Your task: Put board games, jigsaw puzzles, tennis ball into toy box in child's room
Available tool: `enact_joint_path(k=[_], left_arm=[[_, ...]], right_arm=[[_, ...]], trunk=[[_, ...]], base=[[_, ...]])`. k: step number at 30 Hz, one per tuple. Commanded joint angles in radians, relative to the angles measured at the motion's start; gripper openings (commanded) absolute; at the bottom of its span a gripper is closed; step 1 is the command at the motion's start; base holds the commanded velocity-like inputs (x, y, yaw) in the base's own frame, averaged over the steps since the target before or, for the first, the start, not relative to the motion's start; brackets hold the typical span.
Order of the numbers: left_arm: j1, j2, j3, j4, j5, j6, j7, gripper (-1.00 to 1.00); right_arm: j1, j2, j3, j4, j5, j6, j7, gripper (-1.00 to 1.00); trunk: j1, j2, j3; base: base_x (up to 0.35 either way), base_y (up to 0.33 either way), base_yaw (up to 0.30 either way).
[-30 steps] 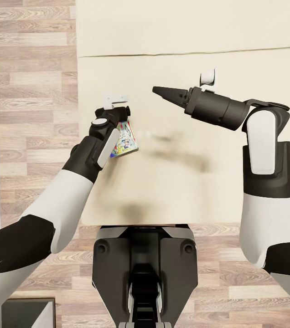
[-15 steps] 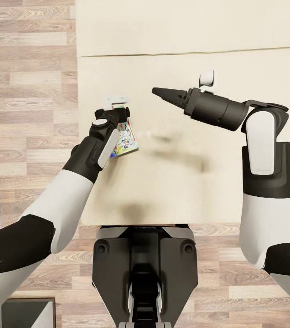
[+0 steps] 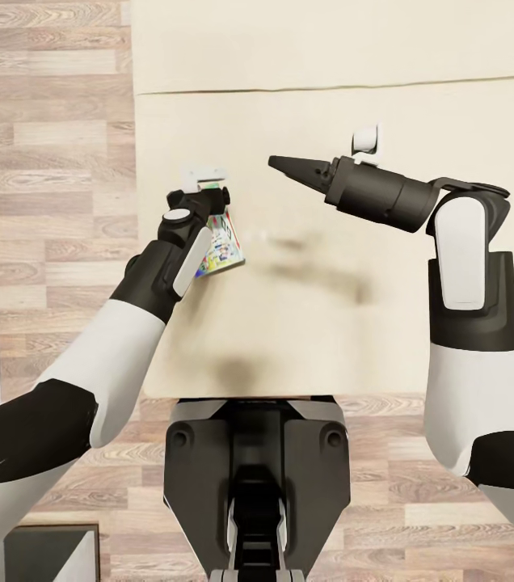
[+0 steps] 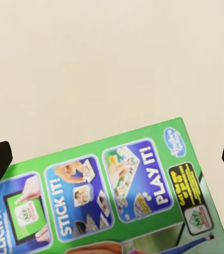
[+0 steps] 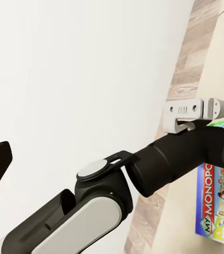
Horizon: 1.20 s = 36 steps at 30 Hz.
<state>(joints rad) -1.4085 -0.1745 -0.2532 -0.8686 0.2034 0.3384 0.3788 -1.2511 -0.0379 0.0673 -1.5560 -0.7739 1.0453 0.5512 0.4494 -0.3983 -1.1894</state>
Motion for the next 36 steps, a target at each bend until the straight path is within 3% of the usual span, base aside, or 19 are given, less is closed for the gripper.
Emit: enact_joint_path(k=[1,36], left_arm=[[-0.001,0.0,-0.002,-0.001,0.009,0.003,0.008,1.0],[-0.115,0.0,-0.003,-0.007,0.01,0.027,0.008,1.0]], right_arm=[[-0.001,-0.001,0.0,0.0,0.007,0.002,0.007,1.0],[-0.001,0.0,0.013,-0.001,0.007,0.002,-0.007,1.0]], trunk=[[0.001,-0.002,-0.002],[0.001,-0.002,-0.057]], base=[[0.0,0.0,0.0],[0.0,0.0,0.0]])
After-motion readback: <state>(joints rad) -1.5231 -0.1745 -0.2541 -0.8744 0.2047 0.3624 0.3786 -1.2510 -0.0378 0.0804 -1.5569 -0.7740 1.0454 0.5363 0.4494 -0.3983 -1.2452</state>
